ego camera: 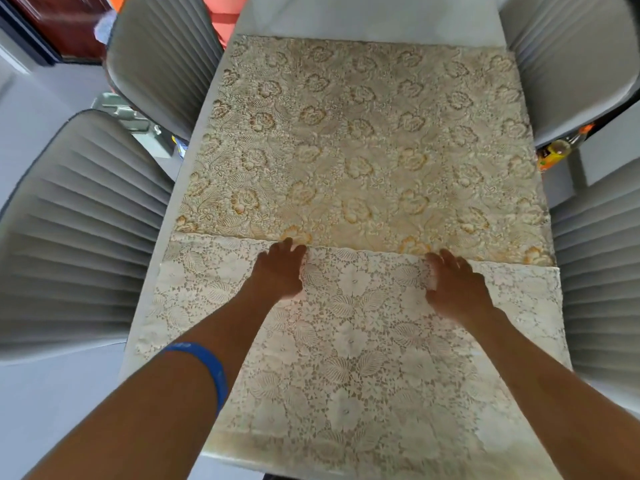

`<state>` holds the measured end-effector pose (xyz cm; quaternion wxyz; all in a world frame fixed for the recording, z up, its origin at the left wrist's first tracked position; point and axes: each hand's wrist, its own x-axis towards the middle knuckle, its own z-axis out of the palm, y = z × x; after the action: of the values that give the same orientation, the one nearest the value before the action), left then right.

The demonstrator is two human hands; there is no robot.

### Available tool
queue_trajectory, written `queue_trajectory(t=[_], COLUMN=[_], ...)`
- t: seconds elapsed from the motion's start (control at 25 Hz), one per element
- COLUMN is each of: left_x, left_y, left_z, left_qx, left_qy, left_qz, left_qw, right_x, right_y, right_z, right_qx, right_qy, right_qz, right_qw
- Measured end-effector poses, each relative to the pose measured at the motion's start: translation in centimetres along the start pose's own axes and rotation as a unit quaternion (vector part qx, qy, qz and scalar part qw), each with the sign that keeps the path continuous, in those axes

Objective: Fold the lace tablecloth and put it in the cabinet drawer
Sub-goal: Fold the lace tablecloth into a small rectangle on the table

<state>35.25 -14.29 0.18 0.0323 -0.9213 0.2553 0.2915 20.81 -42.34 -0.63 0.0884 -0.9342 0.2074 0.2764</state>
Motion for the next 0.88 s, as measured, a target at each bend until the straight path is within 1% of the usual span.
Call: queue_trajectory(t=[0.08,0.2,0.32,0.36,0.44,0.52,0.6,0.72,0.76,0.88], left_x=[-0.2,-0.3,0.1,0.5,1.2,1.8,2.1,2.3,2.2,1.5], left_y=[-1.0,-1.4,-1.5,-1.7,-2.1,-2.2,-1.7,-1.7,-2.0,-3.0], left_z=[0.7,1.5,0.9,0.6,0.3,0.3,0.1,0.1,0.2,0.4], left_qx=[0.022,-0.006,0.028,0.027,-0.02,-0.035,-0.008,0.029,0.04,0.073], left_qy=[0.008,0.03,0.04,0.035,0.024,0.056,0.083,0.096,0.099,0.12], left_qz=[-0.003,0.008,0.0,0.0,0.0,-0.001,-0.009,-0.004,-0.002,-0.013], left_qw=[1.0,0.999,0.999,0.999,1.0,0.998,0.996,0.995,0.994,0.99], right_x=[0.0,-0.4,-0.2,0.1,0.7,1.3,1.6,1.9,1.9,1.9], right_y=[0.4,1.2,1.4,1.6,1.9,2.0,2.1,2.4,2.6,2.9], right_z=[0.1,0.0,-0.4,-0.7,-1.0,-1.3,-1.7,-1.8,-1.8,-1.9], right_qx=[-0.004,0.014,-0.029,-0.026,0.003,-0.011,-0.039,-0.066,-0.066,-0.016], right_qy=[0.007,0.049,0.059,0.06,0.055,0.06,0.061,0.074,0.079,0.08], right_qz=[-0.024,-0.03,-0.031,-0.03,-0.022,-0.016,-0.022,-0.029,-0.035,-0.056], right_qw=[1.0,0.998,0.997,0.997,0.998,0.998,0.997,0.995,0.994,0.995])
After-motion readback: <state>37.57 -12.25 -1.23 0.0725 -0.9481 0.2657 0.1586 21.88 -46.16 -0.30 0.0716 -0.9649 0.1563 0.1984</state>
